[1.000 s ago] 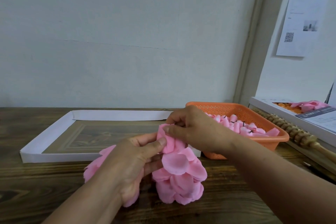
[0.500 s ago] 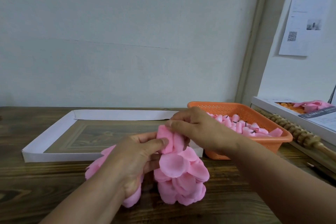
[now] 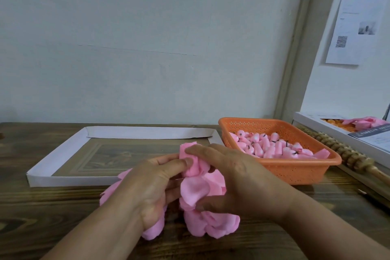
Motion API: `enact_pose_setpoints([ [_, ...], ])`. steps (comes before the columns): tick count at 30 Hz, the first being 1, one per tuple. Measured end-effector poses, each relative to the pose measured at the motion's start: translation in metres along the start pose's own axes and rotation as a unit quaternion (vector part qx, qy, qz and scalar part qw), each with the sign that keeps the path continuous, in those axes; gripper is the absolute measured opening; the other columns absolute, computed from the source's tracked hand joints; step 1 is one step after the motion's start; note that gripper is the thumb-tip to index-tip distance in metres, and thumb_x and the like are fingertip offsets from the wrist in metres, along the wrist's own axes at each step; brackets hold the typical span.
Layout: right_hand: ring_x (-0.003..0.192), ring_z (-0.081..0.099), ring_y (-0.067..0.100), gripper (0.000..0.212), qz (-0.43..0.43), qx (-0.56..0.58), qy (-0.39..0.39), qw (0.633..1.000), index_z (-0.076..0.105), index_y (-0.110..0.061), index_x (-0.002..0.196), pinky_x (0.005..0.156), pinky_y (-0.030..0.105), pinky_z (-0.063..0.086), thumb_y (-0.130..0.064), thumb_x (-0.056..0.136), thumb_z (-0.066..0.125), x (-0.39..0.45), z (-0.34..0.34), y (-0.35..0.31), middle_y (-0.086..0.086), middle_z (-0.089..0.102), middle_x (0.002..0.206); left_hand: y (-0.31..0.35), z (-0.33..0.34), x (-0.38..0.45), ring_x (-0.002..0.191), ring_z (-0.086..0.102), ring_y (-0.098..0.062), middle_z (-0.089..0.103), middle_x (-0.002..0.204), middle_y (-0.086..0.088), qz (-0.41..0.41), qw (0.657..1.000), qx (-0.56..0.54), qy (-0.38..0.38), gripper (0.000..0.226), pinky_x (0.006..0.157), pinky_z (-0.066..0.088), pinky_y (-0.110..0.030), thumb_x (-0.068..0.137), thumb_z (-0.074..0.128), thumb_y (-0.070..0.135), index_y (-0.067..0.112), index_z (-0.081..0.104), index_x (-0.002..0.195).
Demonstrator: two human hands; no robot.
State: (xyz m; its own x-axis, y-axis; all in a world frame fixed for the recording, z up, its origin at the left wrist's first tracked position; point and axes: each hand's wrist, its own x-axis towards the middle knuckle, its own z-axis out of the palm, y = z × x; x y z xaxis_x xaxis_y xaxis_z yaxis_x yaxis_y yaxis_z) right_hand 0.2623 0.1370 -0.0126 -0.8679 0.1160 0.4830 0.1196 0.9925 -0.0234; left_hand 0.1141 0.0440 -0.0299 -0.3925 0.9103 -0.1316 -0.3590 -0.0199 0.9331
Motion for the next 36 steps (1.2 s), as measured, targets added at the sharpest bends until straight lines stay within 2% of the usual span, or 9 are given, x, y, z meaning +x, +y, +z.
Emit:
enact_pose_setpoints([
  [3,0.083,0.058,0.017,0.057,-0.014,-0.015,0.047,0.999,0.055,-0.016,0.122,0.068,0.035,0.051,-0.039,0.072,0.074,0.000,0.000,-0.001,-0.001,0.062,0.097,-0.001,0.000,-0.001,0.066,0.071,-0.023,0.073,0.089,-0.020,-0.004,1.000,-0.012,-0.002,0.042,0.052,0.058,-0.027,0.059,0.070,0.012,0.000,0.070,0.100],
  [7,0.081,0.059,0.017,0.021,0.006,0.045,0.115,0.992,0.066,-0.009,0.097,0.068,0.040,0.051,-0.023,0.082,0.067,0.005,0.004,-0.001,0.001,0.063,0.090,-0.001,0.001,-0.002,0.066,0.070,-0.022,0.073,0.090,-0.020,-0.006,1.000,-0.012,-0.008,0.046,0.056,0.058,-0.025,0.053,0.073,0.009,0.002,0.072,0.098],
  [9,0.080,0.059,0.018,0.011,0.024,0.085,0.126,0.988,0.067,-0.007,0.085,0.068,0.040,0.050,-0.017,0.083,0.063,0.007,0.005,-0.002,0.002,0.062,0.084,-0.002,0.000,-0.004,0.071,0.069,-0.023,0.073,0.092,-0.020,-0.006,1.000,-0.005,-0.017,0.046,0.059,0.059,-0.025,0.051,0.074,0.008,0.003,0.075,0.096],
  [11,0.079,0.059,0.019,0.012,0.041,0.098,0.125,0.987,0.066,-0.006,0.079,0.069,0.039,0.049,-0.015,0.083,0.061,0.008,0.005,-0.003,0.003,0.062,0.081,-0.002,0.001,-0.005,0.074,0.069,-0.024,0.073,0.093,-0.020,-0.007,1.000,0.003,-0.024,0.045,0.059,0.059,-0.024,0.050,0.075,0.009,0.003,0.076,0.094],
  [15,0.071,0.054,0.014,0.014,0.078,0.092,0.125,0.985,0.062,-0.009,0.075,0.067,0.036,0.046,-0.017,0.084,0.054,0.008,0.007,-0.005,0.001,0.059,0.074,-0.004,0.003,-0.007,0.064,0.069,-0.021,0.074,0.087,-0.019,-0.004,1.000,0.010,-0.029,0.041,0.053,0.056,-0.023,0.052,0.075,0.009,0.002,0.075,0.093],
  [20,0.064,0.051,0.019,0.016,0.098,0.085,0.145,0.981,0.058,-0.002,0.070,0.061,0.041,0.044,-0.012,0.081,0.052,0.011,0.011,-0.009,0.005,0.056,0.066,-0.006,0.004,-0.007,0.060,0.067,-0.019,0.073,0.081,-0.018,0.002,1.000,0.001,-0.021,0.016,0.052,0.055,-0.023,0.079,0.065,-0.001,0.001,0.075,0.091],
  [27,0.061,0.050,0.019,0.018,0.106,0.104,0.164,0.975,0.056,-0.004,0.067,0.059,0.042,0.044,-0.014,0.081,0.051,0.013,0.007,-0.009,0.004,0.054,0.064,-0.003,0.001,-0.014,0.076,0.071,-0.021,0.073,0.090,-0.018,0.047,0.997,0.006,-0.069,0.044,0.062,0.057,-0.024,0.049,0.076,0.024,0.005,0.077,0.088],
  [33,0.062,0.052,0.020,0.019,0.109,0.104,0.162,0.975,0.059,-0.004,0.069,0.059,0.042,0.045,-0.016,0.081,0.052,0.013,0.009,-0.011,0.005,0.056,0.065,-0.007,0.007,-0.013,0.065,0.070,-0.018,0.074,0.083,-0.017,0.053,0.998,0.012,-0.019,0.040,0.054,0.055,-0.021,0.052,0.074,0.016,0.006,0.075,0.092],
  [36,0.064,0.052,0.013,0.014,0.116,0.110,0.169,0.972,0.061,-0.007,0.073,0.061,0.033,0.045,-0.016,0.082,0.057,0.010,0.010,-0.012,0.000,0.057,0.066,-0.006,0.009,-0.014,0.059,0.068,-0.017,0.073,0.078,-0.015,0.052,0.999,0.012,0.001,0.032,0.051,0.055,-0.022,0.058,0.071,0.015,0.006,0.075,0.089],
])
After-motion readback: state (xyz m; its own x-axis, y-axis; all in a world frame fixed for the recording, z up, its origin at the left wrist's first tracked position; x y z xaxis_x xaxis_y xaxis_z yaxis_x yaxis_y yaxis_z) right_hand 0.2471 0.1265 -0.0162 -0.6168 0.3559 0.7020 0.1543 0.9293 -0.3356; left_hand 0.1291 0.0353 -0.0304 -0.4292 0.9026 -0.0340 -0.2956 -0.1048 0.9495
